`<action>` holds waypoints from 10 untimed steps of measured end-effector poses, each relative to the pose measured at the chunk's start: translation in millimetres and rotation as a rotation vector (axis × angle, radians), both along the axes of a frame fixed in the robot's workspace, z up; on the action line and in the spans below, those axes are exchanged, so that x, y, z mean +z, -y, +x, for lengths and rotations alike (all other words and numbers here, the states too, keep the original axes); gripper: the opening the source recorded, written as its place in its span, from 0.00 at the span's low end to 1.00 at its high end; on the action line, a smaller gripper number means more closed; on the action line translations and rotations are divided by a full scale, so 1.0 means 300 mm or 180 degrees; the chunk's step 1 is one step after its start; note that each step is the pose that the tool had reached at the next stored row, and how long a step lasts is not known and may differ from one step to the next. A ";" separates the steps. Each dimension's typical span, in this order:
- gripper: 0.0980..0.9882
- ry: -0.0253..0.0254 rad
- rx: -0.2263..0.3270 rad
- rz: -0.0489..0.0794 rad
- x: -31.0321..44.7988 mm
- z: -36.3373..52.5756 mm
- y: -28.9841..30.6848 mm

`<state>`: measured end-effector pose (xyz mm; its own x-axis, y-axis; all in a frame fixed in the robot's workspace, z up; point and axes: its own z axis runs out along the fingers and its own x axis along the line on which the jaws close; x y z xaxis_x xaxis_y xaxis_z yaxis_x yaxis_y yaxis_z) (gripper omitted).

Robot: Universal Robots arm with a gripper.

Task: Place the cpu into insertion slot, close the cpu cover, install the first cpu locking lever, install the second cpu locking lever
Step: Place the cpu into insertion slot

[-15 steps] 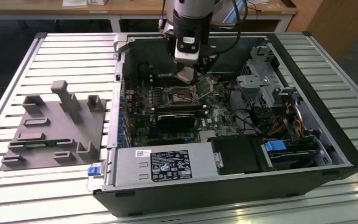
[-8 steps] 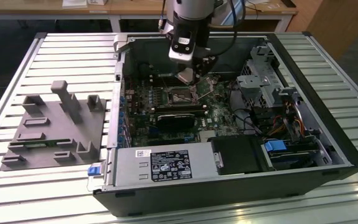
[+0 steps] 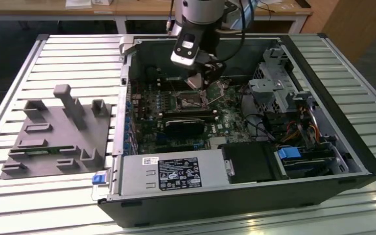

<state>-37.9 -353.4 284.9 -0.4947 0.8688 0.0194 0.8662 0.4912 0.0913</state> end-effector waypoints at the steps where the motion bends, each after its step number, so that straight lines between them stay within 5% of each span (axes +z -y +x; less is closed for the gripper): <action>1: 0.49 0.0000 -0.0057 0.0000 -0.004 0.000 0.000; 10: 0.49 0.0000 -0.0579 0.0000 -0.042 0.000 0.000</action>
